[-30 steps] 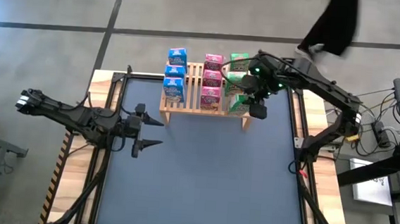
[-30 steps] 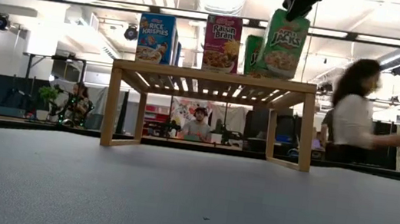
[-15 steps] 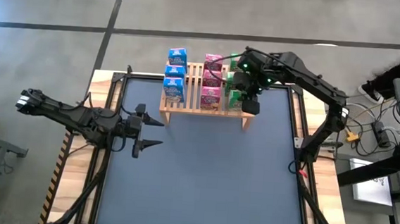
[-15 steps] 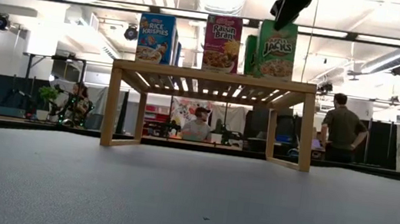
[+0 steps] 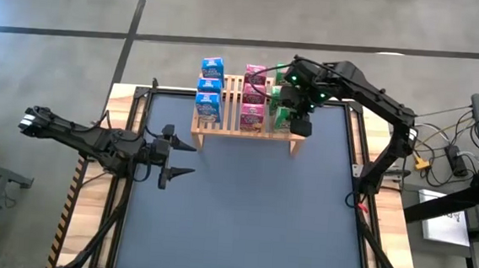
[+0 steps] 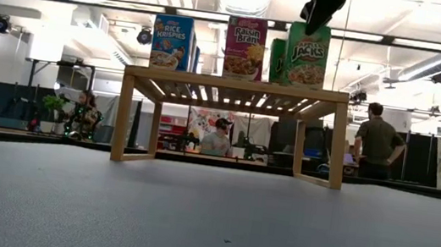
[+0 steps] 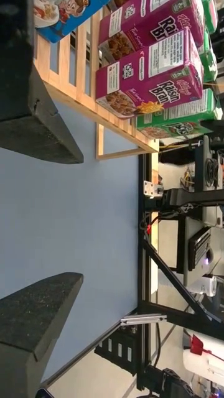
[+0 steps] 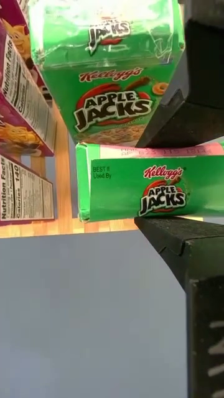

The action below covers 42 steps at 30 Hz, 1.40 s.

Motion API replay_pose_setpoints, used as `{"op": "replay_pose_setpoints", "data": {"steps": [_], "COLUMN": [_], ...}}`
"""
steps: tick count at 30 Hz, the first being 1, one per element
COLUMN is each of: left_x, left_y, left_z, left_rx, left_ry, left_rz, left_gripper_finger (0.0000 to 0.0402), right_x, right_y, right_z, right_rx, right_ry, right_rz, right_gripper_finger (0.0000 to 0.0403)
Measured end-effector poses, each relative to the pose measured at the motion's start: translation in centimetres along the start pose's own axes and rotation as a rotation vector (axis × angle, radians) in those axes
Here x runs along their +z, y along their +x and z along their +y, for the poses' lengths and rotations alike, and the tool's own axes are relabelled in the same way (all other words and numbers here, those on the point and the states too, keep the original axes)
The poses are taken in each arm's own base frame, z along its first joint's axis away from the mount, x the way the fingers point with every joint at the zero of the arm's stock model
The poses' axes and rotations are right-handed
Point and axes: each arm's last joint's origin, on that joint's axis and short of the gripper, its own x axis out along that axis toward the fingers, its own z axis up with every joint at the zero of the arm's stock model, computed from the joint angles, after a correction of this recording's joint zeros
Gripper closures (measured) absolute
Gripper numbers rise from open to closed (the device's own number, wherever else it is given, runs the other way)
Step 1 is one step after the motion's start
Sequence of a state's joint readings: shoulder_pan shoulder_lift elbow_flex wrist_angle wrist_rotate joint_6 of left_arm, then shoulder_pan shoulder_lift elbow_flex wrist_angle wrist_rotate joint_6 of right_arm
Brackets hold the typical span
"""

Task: Stack cereal on shelf
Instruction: Put the green cereal box on the shelf aligned with the other green cereal boxes, then return to Home Position

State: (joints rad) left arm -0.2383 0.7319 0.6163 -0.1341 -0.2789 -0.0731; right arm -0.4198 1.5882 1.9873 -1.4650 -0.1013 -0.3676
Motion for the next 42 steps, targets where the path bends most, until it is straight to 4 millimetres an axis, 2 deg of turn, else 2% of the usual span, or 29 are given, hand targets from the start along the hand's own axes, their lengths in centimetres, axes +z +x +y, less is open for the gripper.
{"op": "replay_pose_setpoints", "data": {"steps": [6, 15, 21, 34, 38, 42], "left_x": [0.0, 0.0, 0.0, 0.1, 1.5, 2.8], "left_y": [0.0, 0.0, 0.0, 0.0, -0.5, -1.1], "left_z": [0.0, 0.0, 0.0, 0.0, 0.0, 0.1], "left_rx": [0.000, 0.000, -0.001, 0.000, -0.002, -0.001], "left_ry": [0.000, -0.015, -0.015, -0.016, -0.020, 0.004], "left_rz": [0.000, 0.002, 0.002, -0.004, -0.044, -0.057], "left_gripper_finger": [0.0118, 0.0118, 0.0118, 0.0118, 0.0118, 0.0118], "right_x": [0.0, 0.0, -0.4, -4.7, -6.2, -8.4], "right_y": [-0.1, -0.5, -1.4, -8.9, -9.2, -8.0], "right_z": [0.0, -0.1, 0.2, 2.6, 3.7, 4.8], "right_rx": [-0.002, -0.041, -0.055, -0.136, -0.157, -0.171], "right_ry": [0.000, 0.008, 0.015, 0.077, 0.045, 0.036], "right_rz": [-0.006, -0.018, -0.033, -0.248, -0.367, -0.489], "right_gripper_finger": [0.0246, 0.0180, 0.0154, 0.0157, 0.0168, 0.0178]}}
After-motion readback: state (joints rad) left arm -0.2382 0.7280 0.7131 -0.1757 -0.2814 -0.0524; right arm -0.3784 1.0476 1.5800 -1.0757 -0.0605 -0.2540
